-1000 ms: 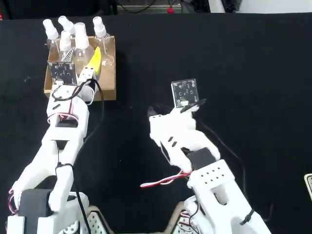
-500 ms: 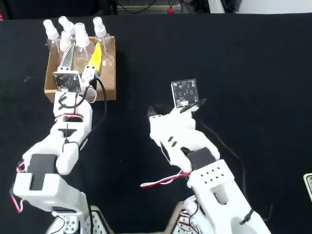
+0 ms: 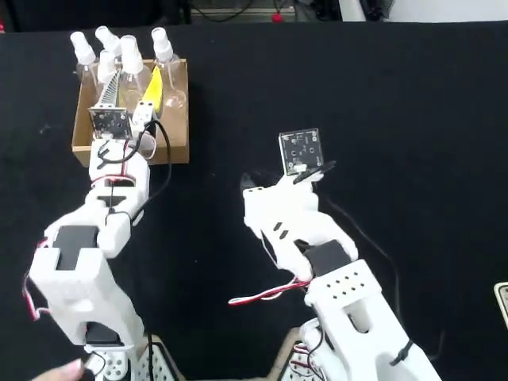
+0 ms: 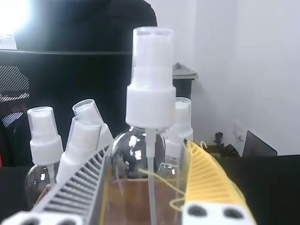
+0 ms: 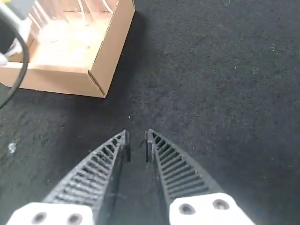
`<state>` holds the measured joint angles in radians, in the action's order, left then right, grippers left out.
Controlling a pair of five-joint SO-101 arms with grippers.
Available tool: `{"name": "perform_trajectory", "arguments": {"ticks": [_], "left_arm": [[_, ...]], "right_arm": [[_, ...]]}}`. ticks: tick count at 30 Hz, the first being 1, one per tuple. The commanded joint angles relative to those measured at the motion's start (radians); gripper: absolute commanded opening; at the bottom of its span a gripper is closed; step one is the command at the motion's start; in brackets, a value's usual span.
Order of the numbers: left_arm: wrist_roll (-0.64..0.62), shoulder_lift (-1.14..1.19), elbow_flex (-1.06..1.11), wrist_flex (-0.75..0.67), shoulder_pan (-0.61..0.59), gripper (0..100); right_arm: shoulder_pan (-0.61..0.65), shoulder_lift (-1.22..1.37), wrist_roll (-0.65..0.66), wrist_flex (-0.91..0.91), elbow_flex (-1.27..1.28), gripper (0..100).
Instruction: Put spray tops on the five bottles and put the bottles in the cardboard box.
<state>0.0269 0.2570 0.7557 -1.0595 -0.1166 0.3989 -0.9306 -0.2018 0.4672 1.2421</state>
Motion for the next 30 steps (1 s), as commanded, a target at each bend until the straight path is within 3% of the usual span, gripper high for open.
{"name": "perform_trajectory", "arguments": {"ticks": [1,10,30], "left_arm": [[-0.006,0.052,-0.116,-0.029,-0.01,5],[-0.006,0.169,-0.17,-0.109,-0.01,5],[-0.006,0.308,-0.252,-0.109,-0.01,5]], "right_arm": [[0.011,0.007,-0.003,-0.028,-0.007,6.0],[0.012,0.007,-0.003,-0.028,-0.007,6.0],[0.012,0.005,-0.003,-0.028,-0.01,6.0]]}}
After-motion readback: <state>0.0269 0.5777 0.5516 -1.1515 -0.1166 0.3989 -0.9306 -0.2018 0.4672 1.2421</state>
